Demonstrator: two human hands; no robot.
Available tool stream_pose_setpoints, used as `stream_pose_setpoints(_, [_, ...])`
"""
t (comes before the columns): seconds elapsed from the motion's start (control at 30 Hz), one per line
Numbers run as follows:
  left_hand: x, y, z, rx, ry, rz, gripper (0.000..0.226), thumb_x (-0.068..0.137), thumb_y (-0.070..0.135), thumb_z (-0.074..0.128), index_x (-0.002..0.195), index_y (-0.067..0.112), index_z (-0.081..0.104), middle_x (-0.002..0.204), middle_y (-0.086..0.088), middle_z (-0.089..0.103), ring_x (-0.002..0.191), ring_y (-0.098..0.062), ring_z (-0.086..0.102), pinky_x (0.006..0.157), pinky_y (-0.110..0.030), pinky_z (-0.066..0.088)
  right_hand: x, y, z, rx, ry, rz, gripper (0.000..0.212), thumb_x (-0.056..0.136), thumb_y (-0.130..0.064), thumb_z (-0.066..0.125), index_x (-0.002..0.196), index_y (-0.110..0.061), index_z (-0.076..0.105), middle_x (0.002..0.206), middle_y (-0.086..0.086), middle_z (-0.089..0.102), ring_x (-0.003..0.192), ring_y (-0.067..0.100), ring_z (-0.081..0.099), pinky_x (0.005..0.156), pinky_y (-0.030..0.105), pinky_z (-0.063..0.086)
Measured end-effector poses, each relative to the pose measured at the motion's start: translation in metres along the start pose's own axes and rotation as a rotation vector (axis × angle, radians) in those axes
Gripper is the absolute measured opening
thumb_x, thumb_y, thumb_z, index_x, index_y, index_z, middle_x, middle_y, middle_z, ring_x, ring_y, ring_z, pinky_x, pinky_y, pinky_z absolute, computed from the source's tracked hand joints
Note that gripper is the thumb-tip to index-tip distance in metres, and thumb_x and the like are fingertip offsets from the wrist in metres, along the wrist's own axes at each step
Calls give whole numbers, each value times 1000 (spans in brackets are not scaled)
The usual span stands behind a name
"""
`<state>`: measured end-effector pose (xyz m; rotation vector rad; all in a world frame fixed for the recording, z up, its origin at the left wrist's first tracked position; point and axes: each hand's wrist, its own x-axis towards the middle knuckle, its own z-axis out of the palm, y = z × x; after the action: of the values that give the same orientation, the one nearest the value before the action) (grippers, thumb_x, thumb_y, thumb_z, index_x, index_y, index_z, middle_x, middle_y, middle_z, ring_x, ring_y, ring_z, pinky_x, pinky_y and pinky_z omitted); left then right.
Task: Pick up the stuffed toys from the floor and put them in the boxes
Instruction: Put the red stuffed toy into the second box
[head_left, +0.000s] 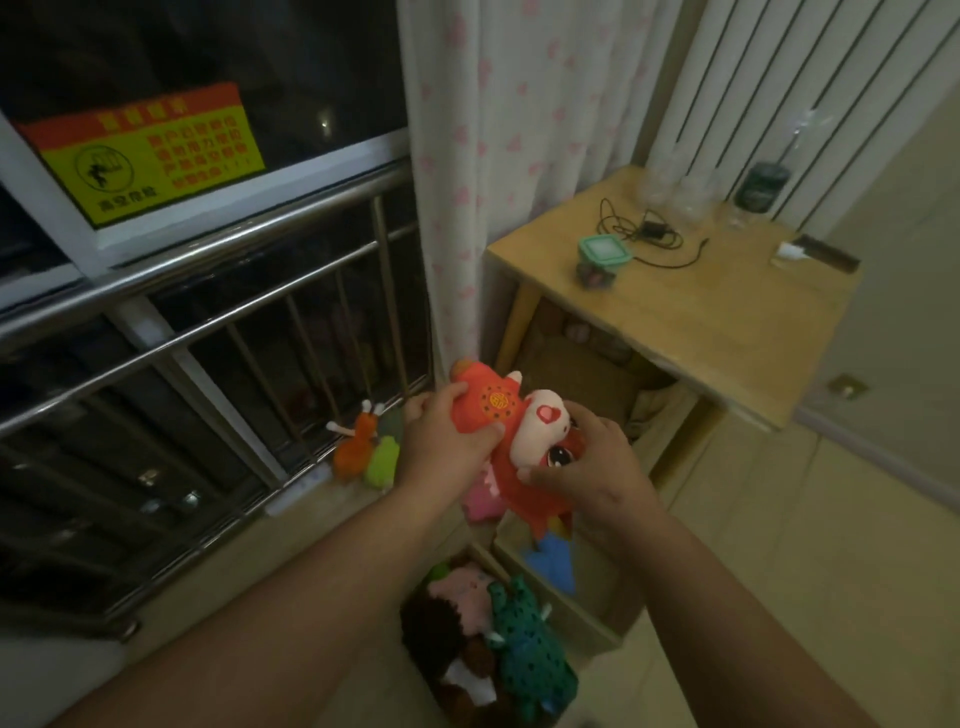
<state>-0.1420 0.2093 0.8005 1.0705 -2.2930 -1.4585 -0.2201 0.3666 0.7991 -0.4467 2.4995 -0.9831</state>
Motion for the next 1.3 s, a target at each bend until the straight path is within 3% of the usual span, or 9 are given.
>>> stream_pose_setpoints(0.1, [-3,33,54,19,4,20,64,73,34,75,132,33,49,133,-4,35,116,-20,46,98,-23,35,16,35,-53,-47,0,-20,115,34,-69,71,140,-39,39,137,2,44,121,25,50,97,46,48])
stream_pose_setpoints(0.23, [1,62,133,2,-15,-14,62,72,35,74,130,35,50,130,-4,37,116,-23,49,102,-31,41,40,87,-115,-85,-37,0,119,33,-69,67,143,-38,35,140,2,39,125,27,46,101,47,44])
stream_pose_setpoints(0.5, [15,75,223,84,-88,-70,60,74,40,69,130,38,48,135,1,37,124,-23,44,104,-45,42,97,184,-143,-77,-101,56,122,28,-78,75,138,-45,35,132,-6,54,113,20,58,88,45,55])
stream_pose_setpoints(0.67, [37,78,235,202,-162,-87,64,70,32,63,132,37,49,141,-1,40,123,-22,45,102,-37,42,104,183,-151,-94,-97,120,108,38,-70,73,136,-40,40,131,-5,54,112,20,57,88,44,54])
stream_pose_setpoints(0.8, [52,80,225,227,-200,-86,61,72,35,59,132,38,49,152,-4,29,136,-22,32,110,-35,32,107,164,-157,-140,-18,161,81,65,-56,71,137,-27,46,135,2,53,116,23,55,91,36,48])
stream_pose_setpoints(0.93, [60,74,212,189,-185,-65,62,66,48,50,125,32,59,134,-1,50,123,-18,44,105,-39,39,112,150,-152,-141,-8,168,61,80,-47,67,134,-27,50,132,-1,54,107,20,61,88,32,51])
stream_pose_setpoints(1.03, [55,77,202,170,-196,-39,49,78,36,60,127,29,58,127,-1,51,121,-17,45,105,-35,38,110,140,-152,-96,-13,182,54,81,-46,65,132,-29,52,123,-4,61,93,19,66,84,39,56])
stream_pose_setpoints(1.17, [49,85,193,148,-198,-4,47,82,22,63,129,26,56,115,3,47,109,-12,45,98,-29,39,101,129,-159,-110,-24,141,52,86,-42,63,134,-26,52,130,-1,58,114,19,57,86,28,45])
stream_pose_setpoints(1.3, [40,98,183,108,-210,8,56,71,39,61,127,32,56,120,5,54,108,-15,53,97,-37,46,91,116,-168,-109,-29,89,49,87,-43,62,132,-28,53,131,-3,56,116,17,55,83,25,40])
